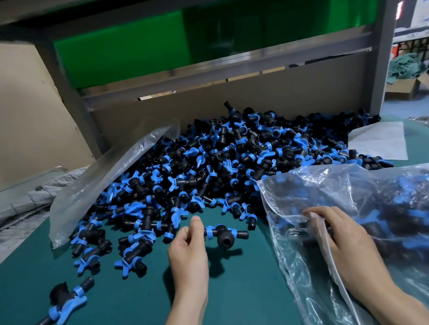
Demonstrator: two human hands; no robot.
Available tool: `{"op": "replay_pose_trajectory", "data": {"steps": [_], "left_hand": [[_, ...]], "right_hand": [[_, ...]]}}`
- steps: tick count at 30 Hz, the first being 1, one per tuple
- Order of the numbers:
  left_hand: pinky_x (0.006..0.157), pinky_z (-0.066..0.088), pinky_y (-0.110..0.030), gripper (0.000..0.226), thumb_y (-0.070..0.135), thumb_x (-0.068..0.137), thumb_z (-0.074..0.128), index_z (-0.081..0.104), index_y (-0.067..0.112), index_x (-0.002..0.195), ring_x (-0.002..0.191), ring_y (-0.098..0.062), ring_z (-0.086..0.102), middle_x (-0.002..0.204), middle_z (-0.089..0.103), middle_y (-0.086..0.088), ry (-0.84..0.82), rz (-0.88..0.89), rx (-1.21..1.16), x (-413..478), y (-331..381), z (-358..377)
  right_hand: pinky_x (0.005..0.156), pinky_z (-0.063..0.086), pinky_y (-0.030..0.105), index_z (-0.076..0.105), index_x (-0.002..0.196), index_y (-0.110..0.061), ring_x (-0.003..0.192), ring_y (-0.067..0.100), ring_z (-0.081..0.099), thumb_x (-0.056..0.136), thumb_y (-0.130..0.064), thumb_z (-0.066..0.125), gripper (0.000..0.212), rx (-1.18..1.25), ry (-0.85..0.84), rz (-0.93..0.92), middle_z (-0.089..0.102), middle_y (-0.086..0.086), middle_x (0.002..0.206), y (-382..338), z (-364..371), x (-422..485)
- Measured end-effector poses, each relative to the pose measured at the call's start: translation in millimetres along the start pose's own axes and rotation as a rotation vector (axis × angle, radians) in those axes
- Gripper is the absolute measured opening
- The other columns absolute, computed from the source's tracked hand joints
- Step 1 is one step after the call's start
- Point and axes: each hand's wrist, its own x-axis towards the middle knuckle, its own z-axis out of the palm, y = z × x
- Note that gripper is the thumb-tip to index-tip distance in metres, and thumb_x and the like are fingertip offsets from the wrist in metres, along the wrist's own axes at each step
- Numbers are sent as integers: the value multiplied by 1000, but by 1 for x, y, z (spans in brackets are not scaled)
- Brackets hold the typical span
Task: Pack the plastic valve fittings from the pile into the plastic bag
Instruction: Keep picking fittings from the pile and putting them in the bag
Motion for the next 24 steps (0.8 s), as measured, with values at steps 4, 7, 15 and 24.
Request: {"op": "replay_pose_trajectory", "data": {"steps": [4, 7, 15, 24], "left_hand": [[56, 17, -32, 53, 46, 93, 55, 25, 12, 67, 53, -14, 18, 58, 19, 2, 9, -22, -13, 1, 0, 0], [57, 17, -32, 54, 46, 94, 55, 27, 8, 68, 54, -14, 19, 60, 19, 0, 11, -28, -17, 1, 0, -1], [58, 15, -33, 54, 46, 93, 55, 22, 13, 66, 57, -16, 17, 60, 17, 1, -7, -50, -46, -1, 4, -1], [63, 42, -30, 29, 32, 99, 54, 60, 8, 85, 55, -7, 49, 63, 60, 7, -148, -92, -259, -6, 6, 4]], "right_hand": [[83, 48, 40, 63, 110, -24, 97, 17, 60, 101, -31, 44, 23, -1, 0, -6, 62, -10, 104, 2, 1, 1], [82, 48, 39, 63, 110, -25, 96, 16, 60, 101, -32, 43, 23, -3, 3, -4, 61, -12, 103, 2, 1, 1], [83, 48, 40, 63, 109, -26, 95, 17, 60, 101, -32, 44, 22, -9, 0, -6, 62, -11, 104, 3, 2, 1], [84, 48, 32, 64, 109, -28, 97, 5, 60, 101, -32, 44, 21, 128, 23, 19, 63, -14, 106, -3, -2, 1]]}}
